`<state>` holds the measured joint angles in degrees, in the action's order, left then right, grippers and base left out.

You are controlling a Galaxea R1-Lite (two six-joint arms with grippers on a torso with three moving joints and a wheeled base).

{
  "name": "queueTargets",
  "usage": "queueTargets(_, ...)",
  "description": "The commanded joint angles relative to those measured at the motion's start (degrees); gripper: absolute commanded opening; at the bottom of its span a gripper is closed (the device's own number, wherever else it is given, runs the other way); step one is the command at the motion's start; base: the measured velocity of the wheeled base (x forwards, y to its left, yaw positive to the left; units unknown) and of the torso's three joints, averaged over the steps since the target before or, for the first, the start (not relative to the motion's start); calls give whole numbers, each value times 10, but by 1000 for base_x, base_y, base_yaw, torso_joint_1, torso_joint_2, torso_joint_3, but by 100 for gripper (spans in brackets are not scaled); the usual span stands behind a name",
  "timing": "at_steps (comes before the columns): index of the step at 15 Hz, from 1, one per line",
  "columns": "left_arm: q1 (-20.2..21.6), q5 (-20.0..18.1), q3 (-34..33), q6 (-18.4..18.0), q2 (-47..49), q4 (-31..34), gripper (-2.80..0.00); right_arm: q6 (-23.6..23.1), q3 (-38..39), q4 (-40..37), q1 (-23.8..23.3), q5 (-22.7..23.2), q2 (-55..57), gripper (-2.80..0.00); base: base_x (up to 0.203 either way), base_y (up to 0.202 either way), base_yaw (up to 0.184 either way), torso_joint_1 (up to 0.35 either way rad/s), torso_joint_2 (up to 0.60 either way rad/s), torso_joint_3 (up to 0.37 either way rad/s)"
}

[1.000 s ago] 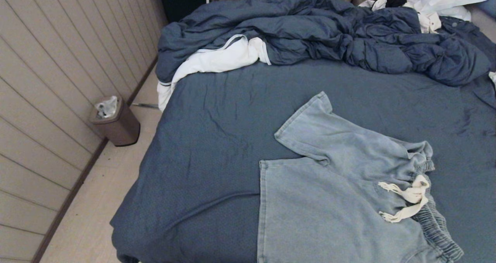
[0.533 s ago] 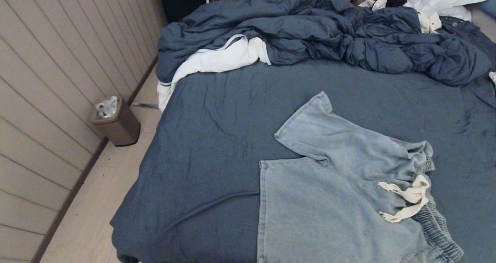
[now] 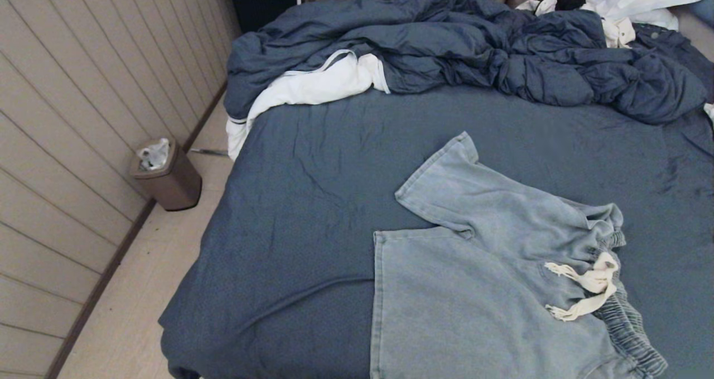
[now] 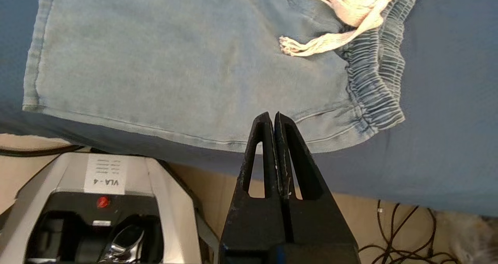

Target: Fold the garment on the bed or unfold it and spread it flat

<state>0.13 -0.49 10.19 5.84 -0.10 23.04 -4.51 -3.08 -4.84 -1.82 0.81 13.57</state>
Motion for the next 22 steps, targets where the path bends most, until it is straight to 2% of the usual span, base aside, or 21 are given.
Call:
queueTargets(1, 0, 8, -2, 6, 1, 3, -280, -3, 2, -6, 9, 3, -73, -280, 0, 0, 0, 0, 0, 0)
queueTargets(3, 0, 15, -3, 7, 1, -3, -280, -3, 2, -20, 17, 5, -131, -280, 0, 0, 0, 0, 0, 0)
queueTargets(6, 0, 20, -14, 6, 2, -26, -280, -1, 3, -26, 20, 6, -134, -280, 0, 0, 0, 0, 0, 0)
queueTargets(8, 0, 19, -33, -6, 2, -79, -280, -1, 3, -26, 20, 6, -134, -280, 0, 0, 0, 0, 0, 0)
queueTargets(9, 0, 19, -40, -30, 2, -98, -280, -4, 3, -26, 20, 7, -134, -280, 0, 0, 0, 0, 0, 0)
queueTargets(11, 0, 17, -58, -36, 2, -149, -280, -6, 3, -26, 20, 7, -134, -280, 0, 0, 0, 0, 0, 0)
queueTargets(12, 0, 20, -67, -29, 2, -168, -280, -6, 3, -26, 20, 7, -134, -280, 0, 0, 0, 0, 0, 0)
queueTargets(14, 0, 22, -75, 12, 2, -197, -280, -2, 3, -26, 20, 7, -134, -280, 0, 0, 0, 0, 0, 0)
queueTargets(16, 0, 19, -98, 14, 2, -252, -280, -2, 3, -26, 20, 7, -134, -280, 0, 0, 0, 0, 0, 0)
queueTargets(22, 0, 18, -102, -16, 3, -237, -280, -2, 3, -26, 20, 8, -134, -280, 0, 0, 0, 0, 0, 0)
